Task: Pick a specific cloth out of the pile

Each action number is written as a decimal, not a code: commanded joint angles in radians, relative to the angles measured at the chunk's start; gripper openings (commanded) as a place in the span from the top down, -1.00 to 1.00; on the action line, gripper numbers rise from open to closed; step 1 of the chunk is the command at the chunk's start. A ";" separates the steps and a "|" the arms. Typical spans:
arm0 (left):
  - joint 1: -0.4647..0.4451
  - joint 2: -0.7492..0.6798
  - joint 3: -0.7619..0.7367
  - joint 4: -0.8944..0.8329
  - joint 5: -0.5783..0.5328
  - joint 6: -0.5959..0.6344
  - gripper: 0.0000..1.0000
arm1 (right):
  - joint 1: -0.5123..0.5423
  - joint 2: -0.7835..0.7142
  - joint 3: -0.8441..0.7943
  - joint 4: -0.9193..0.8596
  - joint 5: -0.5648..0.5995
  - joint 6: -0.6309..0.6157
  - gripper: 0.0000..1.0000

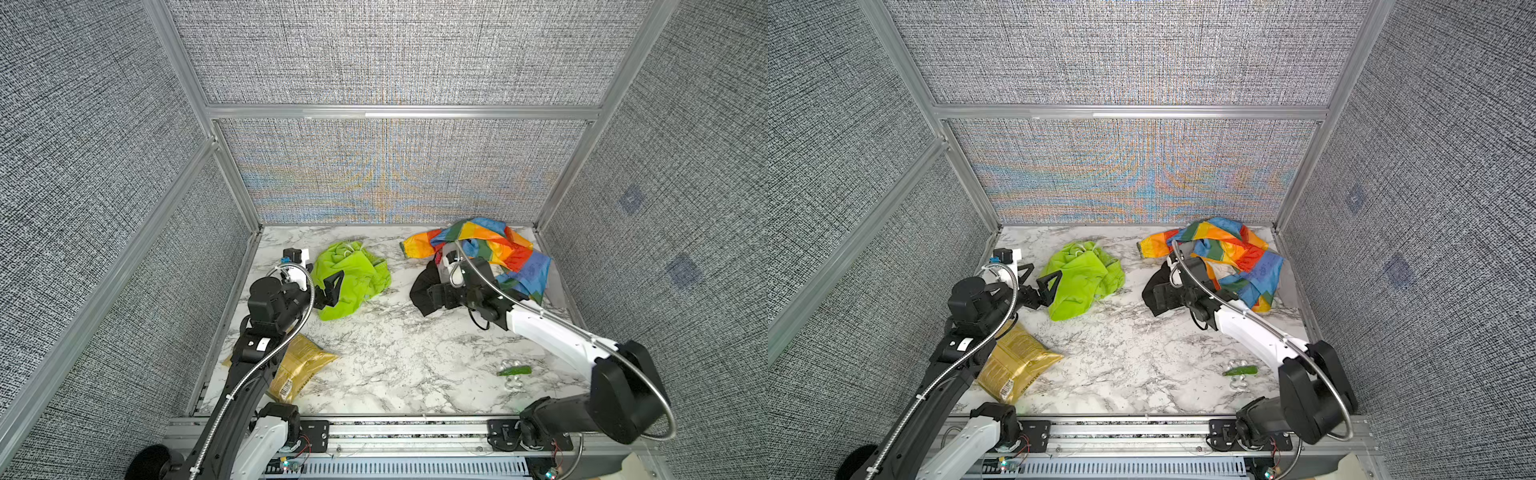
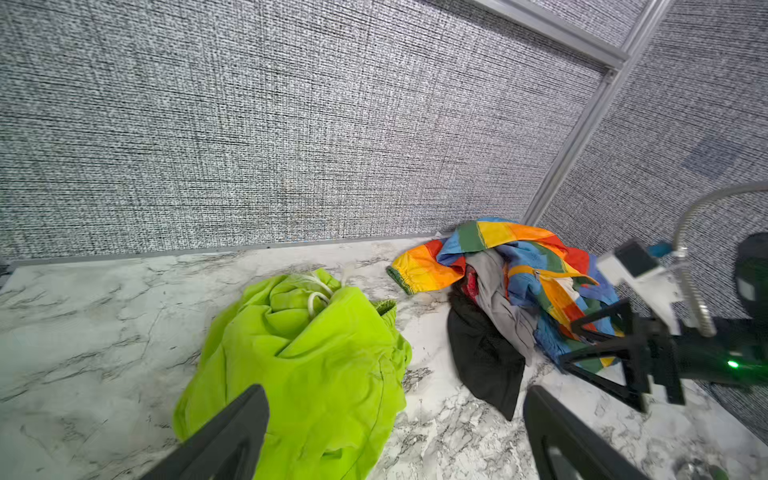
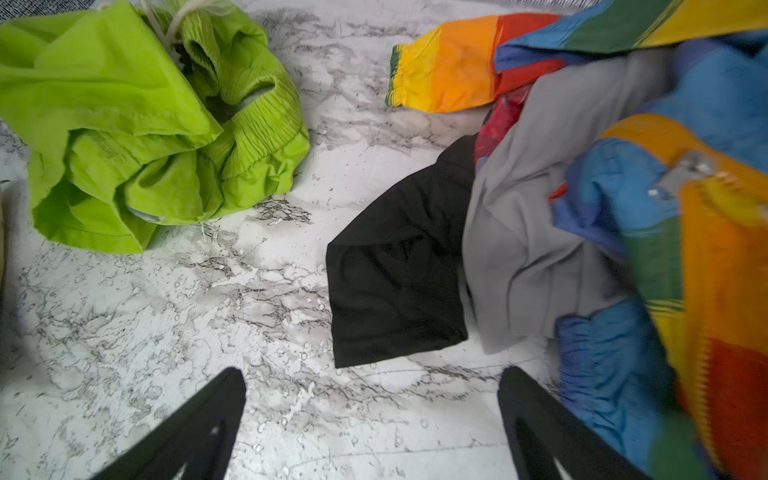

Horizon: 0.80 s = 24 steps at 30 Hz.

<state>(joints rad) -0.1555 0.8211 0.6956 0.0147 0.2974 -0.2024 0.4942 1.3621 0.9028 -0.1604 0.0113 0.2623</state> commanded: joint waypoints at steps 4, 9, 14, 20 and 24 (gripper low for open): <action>-0.001 0.021 -0.053 -0.045 -0.226 -0.120 -0.97 | -0.055 -0.181 -0.110 0.032 0.031 -0.032 -0.98; 0.000 0.031 -0.184 0.088 -0.400 -0.162 -0.97 | -0.091 -0.280 -0.201 0.085 0.120 -0.017 -0.98; 0.000 0.075 -0.227 0.136 -0.520 -0.154 -0.97 | -0.128 -0.315 -0.260 0.095 0.225 -0.012 -0.98; 0.000 0.128 -0.311 0.312 -0.593 0.007 -0.97 | -0.171 -0.310 -0.270 0.089 0.374 -0.016 -0.98; 0.000 0.149 -0.409 0.528 -0.559 0.140 -0.97 | -0.204 -0.326 -0.327 0.177 0.382 -0.039 -0.98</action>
<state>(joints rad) -0.1562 0.9596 0.3267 0.3115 -0.2604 -0.1944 0.3027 1.0439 0.6041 -0.0669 0.3443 0.2447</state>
